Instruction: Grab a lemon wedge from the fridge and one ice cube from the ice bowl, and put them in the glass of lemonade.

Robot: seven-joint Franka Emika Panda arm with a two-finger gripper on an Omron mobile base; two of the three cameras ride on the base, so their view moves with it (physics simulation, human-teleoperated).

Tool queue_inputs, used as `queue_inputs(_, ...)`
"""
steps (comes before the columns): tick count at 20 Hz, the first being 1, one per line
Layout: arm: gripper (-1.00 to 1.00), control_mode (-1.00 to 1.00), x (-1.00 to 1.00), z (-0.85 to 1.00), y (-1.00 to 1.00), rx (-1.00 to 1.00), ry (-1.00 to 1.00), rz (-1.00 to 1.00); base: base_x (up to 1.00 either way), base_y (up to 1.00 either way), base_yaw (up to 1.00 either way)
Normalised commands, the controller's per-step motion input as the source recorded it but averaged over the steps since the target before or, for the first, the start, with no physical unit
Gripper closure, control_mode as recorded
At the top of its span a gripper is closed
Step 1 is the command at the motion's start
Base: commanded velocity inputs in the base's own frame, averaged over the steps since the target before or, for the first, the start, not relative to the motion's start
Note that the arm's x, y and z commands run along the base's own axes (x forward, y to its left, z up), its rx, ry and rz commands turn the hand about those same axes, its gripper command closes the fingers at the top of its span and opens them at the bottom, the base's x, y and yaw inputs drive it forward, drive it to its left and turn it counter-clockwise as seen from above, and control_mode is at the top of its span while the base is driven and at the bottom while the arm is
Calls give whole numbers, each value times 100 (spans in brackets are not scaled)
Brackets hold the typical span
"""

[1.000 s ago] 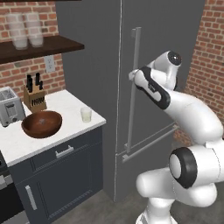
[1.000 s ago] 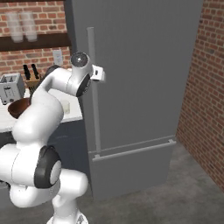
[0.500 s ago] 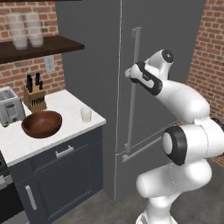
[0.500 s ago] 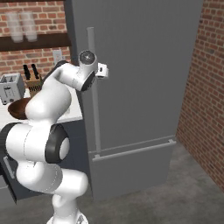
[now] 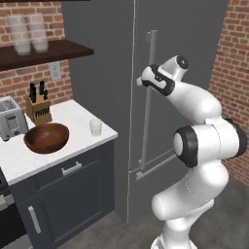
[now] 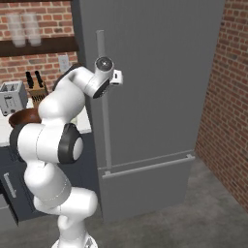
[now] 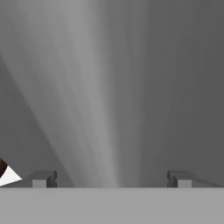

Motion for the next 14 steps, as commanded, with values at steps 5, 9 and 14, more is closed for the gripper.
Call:
queue_inputs(5, -100, -100, 41, -12, 0, 0, 0, 5, 0, 0, 0)
queue_inputs(9, 100, -100, 3, 0, 3, 0, 0, 2, 0, 0, 0)
queue_inputs(14, 100, -100, 0, 0, 5, 0, 0, 0, 0, 0, 0)
